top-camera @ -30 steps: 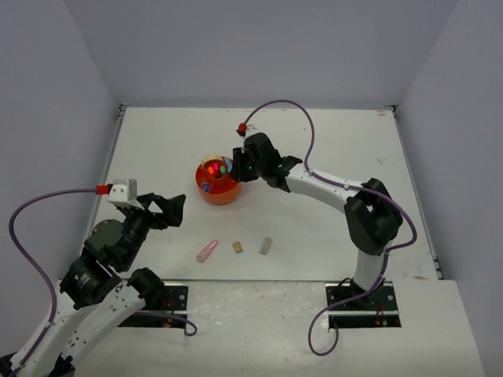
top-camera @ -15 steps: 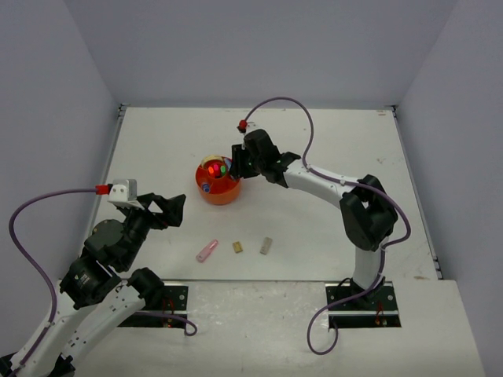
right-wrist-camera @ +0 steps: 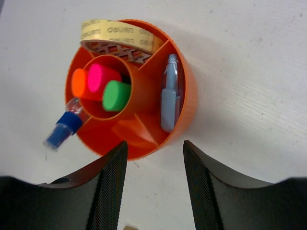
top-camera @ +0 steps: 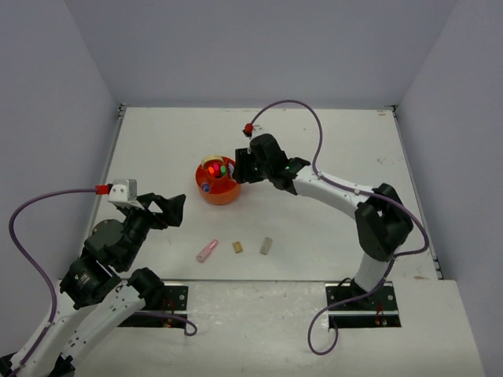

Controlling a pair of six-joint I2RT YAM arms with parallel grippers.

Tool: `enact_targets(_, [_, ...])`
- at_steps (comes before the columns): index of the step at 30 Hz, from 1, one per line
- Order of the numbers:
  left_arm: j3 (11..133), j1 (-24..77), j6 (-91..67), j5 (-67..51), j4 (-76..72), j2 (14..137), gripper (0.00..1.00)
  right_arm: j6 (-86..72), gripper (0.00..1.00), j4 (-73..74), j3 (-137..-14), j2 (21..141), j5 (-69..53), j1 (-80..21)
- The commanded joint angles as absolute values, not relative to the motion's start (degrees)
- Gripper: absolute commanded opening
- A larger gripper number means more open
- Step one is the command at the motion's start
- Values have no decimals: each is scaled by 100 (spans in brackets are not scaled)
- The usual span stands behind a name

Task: Sort the stationery into containers
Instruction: Place the stationery in the storage box.

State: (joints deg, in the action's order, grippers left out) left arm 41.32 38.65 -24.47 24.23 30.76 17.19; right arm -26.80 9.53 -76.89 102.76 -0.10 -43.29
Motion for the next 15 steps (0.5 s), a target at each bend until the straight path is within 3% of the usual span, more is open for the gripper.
enact_targets(1, [3991,3850,-2437,2483,2904,1858,100,-2543,54,828,-7254,9130,577,-4811])
enact_targets(5, [4282,3858,-2853,2240,3298,2863,100,-2674,58,821,-6513,8271,808,-4913])
enact_targets(10, [4356,3884,-3432,1054,3822,4286,100,-2656,66,860,-5342,7077,1123,-4913])
enact_targets(15, [4151,4841,-4293,1542,4080,4556,100,-2575,69,1008,-4751,6154,1303,-4896])
